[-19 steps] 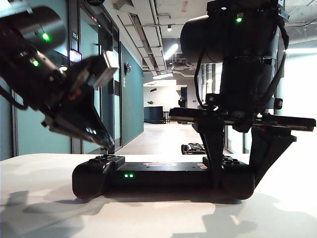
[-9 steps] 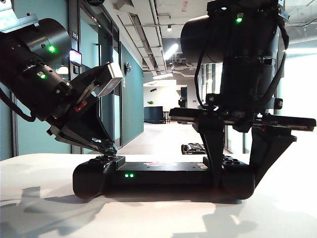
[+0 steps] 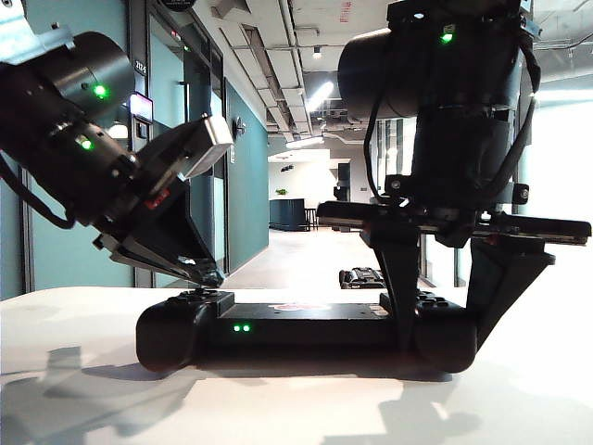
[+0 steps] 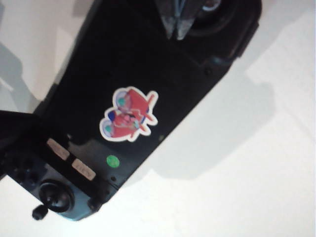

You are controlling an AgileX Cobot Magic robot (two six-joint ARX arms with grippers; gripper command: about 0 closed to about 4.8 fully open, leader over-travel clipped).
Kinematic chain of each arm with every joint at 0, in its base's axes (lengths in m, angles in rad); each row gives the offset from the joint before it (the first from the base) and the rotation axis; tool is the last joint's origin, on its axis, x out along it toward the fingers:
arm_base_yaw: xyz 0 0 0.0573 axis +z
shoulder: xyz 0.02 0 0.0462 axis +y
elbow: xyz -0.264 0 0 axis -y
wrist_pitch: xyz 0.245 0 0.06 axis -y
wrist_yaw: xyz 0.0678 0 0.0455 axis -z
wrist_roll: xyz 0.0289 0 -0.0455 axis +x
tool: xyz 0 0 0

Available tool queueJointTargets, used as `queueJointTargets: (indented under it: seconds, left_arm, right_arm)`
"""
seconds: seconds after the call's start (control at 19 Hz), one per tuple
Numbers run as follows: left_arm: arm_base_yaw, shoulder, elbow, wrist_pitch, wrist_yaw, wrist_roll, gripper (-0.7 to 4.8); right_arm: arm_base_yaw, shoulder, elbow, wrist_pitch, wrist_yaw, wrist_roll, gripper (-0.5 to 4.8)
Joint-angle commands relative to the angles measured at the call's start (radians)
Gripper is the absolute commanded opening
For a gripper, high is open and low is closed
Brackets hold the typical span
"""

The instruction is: Push the left joystick on the remote control sitting on the white table forward to make the robot dog walk in a straight line until it approaches the door.

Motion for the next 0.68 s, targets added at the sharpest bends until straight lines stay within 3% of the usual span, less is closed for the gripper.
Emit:
queueJointTargets:
  seconds: [0.05, 0.68]
  left_arm:
    - [0.0, 0.015, 0.001, 0.016, -0.006, 0.003, -0.05]
    - [0.001, 0.014, 0.001, 0.034, -0.007, 0.002, -0.05]
  right_arm:
    - [0.003, -0.003, 0.003, 0.008, -0.013, -0.001, 1.34]
    - [0.007, -0.003, 0.003, 0.008, -0.013, -0.012, 1.34]
